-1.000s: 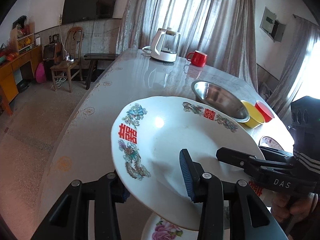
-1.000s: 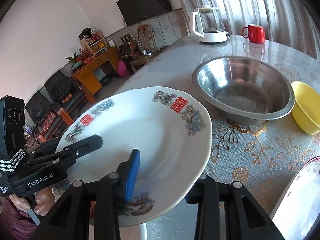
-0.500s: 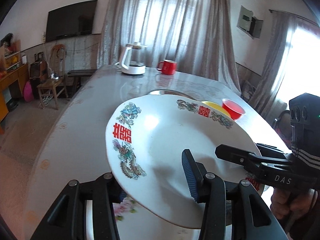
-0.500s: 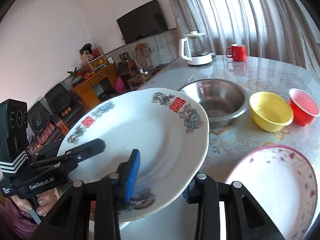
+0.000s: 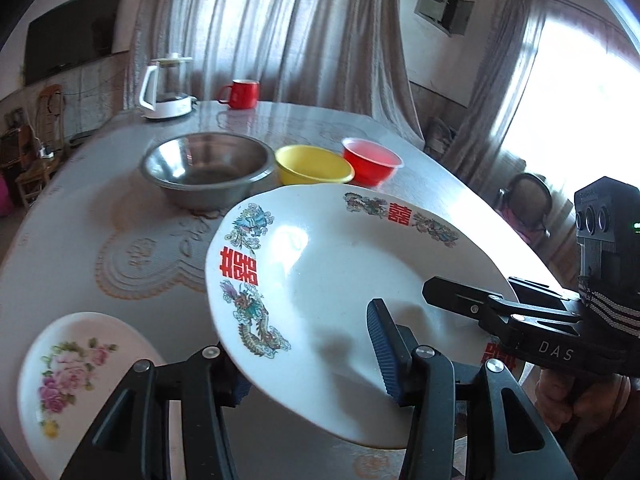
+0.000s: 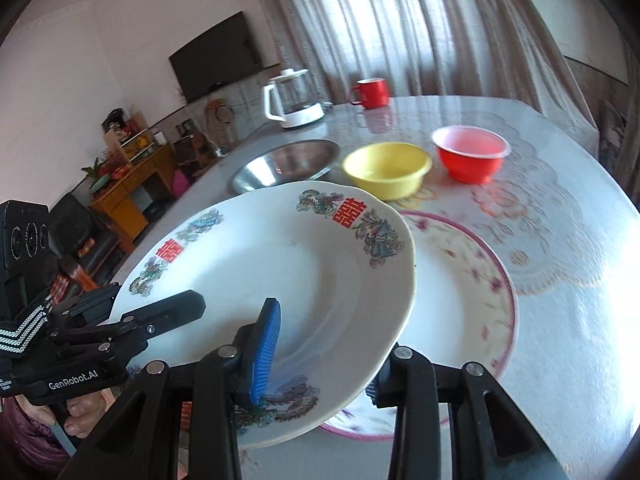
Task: Organize plates and bowls
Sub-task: 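Carry the double-happiness plate with the right tool over the purple-rimmed plate, then lower the double-happiness plate onto the purple-rimmed plate and open the right tool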
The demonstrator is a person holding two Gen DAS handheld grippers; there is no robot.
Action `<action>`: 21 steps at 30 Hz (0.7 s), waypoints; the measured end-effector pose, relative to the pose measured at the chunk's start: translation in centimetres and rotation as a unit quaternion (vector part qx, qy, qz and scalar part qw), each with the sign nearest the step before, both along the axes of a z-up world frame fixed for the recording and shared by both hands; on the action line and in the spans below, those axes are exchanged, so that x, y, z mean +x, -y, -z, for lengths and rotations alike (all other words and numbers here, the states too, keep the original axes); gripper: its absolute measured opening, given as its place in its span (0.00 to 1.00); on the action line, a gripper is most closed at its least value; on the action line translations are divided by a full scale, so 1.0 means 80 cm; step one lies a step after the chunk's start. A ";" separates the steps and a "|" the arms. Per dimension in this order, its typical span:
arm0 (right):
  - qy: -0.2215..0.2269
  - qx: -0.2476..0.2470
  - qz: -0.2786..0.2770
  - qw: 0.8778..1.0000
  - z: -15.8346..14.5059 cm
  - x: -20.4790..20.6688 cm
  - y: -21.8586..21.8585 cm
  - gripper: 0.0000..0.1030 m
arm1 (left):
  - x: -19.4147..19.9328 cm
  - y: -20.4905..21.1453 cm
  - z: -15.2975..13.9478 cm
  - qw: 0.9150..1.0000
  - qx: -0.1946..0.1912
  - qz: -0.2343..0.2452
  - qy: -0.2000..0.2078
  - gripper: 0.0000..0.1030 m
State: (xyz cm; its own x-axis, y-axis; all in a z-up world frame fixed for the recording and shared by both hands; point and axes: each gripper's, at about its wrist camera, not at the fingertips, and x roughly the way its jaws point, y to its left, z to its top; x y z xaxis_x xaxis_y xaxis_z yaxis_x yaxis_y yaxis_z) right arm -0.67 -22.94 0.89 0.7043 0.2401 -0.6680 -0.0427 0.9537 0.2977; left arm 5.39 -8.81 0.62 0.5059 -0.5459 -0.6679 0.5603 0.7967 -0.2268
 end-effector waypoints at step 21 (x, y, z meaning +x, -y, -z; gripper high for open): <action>-0.035 0.001 0.061 0.998 0.038 -0.012 0.054 0.36 | 0.008 0.045 0.043 0.998 0.025 0.003 -0.050 0.57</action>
